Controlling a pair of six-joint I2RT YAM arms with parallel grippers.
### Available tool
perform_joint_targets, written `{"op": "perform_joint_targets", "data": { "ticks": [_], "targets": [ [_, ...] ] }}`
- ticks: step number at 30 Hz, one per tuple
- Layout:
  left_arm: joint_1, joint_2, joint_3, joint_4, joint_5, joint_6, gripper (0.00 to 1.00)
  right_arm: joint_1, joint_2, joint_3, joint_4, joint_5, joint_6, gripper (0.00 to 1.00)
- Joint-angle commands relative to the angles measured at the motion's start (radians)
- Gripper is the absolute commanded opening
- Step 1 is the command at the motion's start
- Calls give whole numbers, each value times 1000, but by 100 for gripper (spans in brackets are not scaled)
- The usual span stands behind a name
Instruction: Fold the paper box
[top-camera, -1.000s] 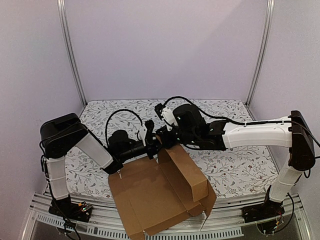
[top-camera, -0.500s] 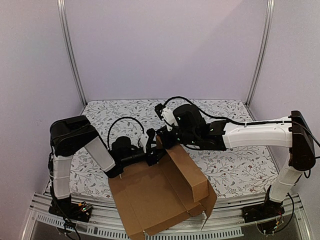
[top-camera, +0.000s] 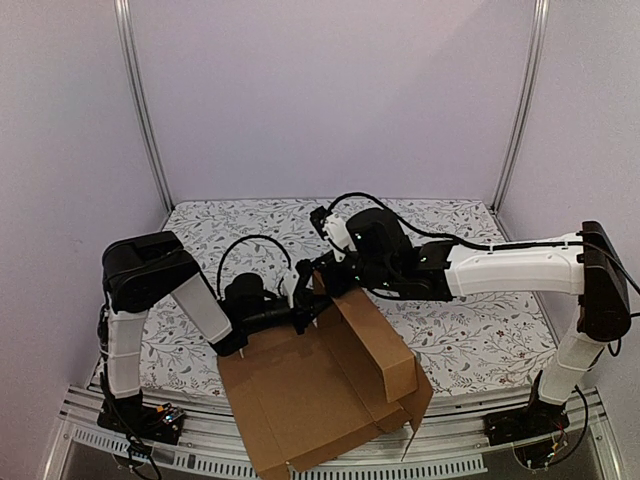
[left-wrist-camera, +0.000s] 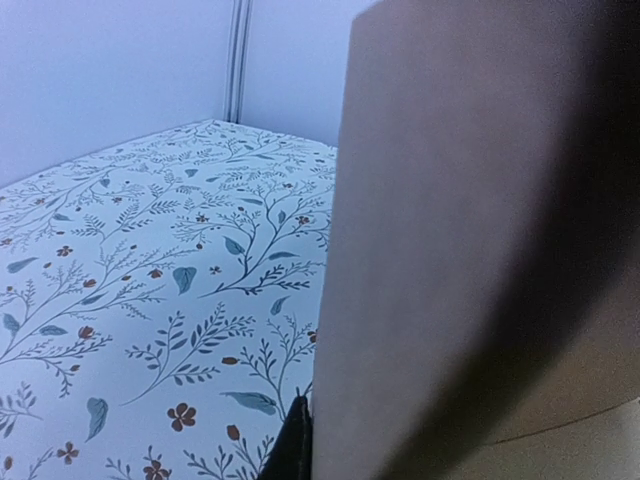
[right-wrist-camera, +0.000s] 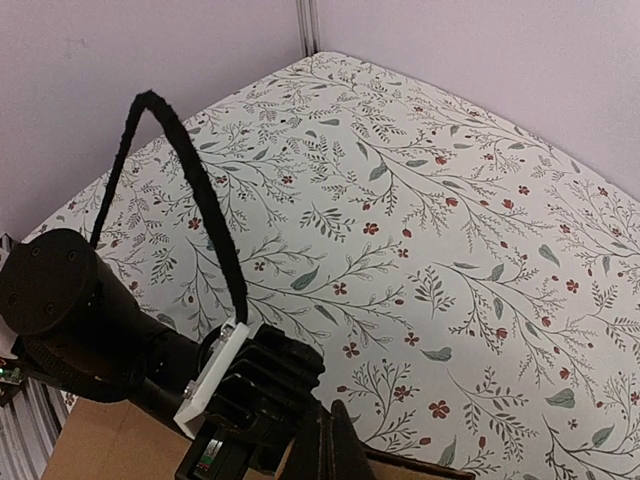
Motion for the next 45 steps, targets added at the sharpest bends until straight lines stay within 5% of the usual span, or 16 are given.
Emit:
{"op": "perform_joint_targets", "data": {
  "ticks": [1, 6, 11, 17, 25, 29, 38, 45],
  "targets": [
    [11, 1, 22, 112, 9, -11, 0, 9, 22, -31, -138, -8, 6, 0],
    [11, -25, 11, 107, -6, -2, 0, 9, 11, -24, -144, 2, 4, 1],
    [11, -74, -13, 70, -53, 21, 0, 8, -45, 14, -192, 42, -46, 27],
    [11, -123, -56, 52, -213, 28, 0, 7, -157, 36, -275, 110, -114, 47],
    [5, -202, -99, -3, -425, 10, 0, 7, -324, 44, -411, 231, -163, 56],
    [-21, -270, -90, -160, -580, 38, 0, -3, -385, 35, -471, 265, -153, 57],
    [-82, -351, -55, -453, -839, 21, 0, -64, -481, -34, -522, 202, -78, 42],
    [-96, -341, -1, -689, -1000, -114, 0, -145, -493, -75, -524, 81, -24, 6]
  ]
}}
